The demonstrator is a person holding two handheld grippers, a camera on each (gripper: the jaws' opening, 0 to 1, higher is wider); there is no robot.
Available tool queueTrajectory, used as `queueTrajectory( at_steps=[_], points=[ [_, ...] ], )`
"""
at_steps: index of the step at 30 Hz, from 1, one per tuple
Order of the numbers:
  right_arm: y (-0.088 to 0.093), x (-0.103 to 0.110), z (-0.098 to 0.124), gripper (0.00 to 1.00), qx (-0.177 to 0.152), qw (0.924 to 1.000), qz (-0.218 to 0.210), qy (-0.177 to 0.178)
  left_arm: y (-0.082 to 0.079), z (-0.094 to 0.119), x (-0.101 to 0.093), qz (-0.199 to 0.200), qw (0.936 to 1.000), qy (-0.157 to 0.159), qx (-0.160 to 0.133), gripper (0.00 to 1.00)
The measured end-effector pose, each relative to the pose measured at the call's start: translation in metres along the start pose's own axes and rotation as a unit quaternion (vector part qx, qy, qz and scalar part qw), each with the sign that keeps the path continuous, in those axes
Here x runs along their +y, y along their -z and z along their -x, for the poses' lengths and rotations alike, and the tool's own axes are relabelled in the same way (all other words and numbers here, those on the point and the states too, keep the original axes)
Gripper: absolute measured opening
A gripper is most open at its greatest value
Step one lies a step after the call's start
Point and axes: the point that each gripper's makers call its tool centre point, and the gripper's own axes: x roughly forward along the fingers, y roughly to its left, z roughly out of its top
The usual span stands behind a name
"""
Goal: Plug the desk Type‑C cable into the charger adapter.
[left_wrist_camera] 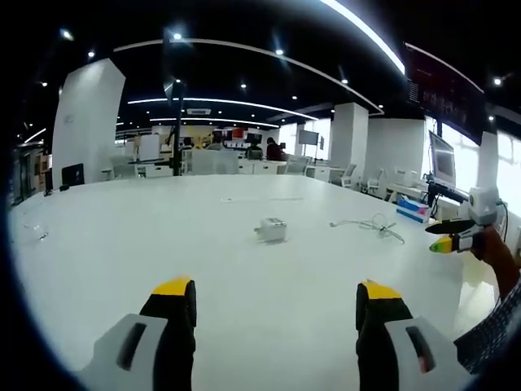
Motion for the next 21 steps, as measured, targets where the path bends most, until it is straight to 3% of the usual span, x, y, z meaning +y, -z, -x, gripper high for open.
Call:
queueTrajectory(
  at_steps=[7,17,21],
  points=[
    [-0.003,0.001,-0.006,0.58,0.0,1.0,0.0,0.0,0.0,-0.005,0.004,-0.002,1.0,0.001,0.0,0.81],
    [-0.007,-0.001,-0.007,0.58,-0.003,1.0,0.004,0.007,-0.014,-0.013,0.005,-0.018,0.9997,0.014,-0.012,0.8],
    [-0.007,-0.002,-0.009,0.58,0.0,0.9999,0.006,0.01,-0.012,-0.017,0.007,-0.018,0.9998,0.011,-0.001,0.8]
  ],
)
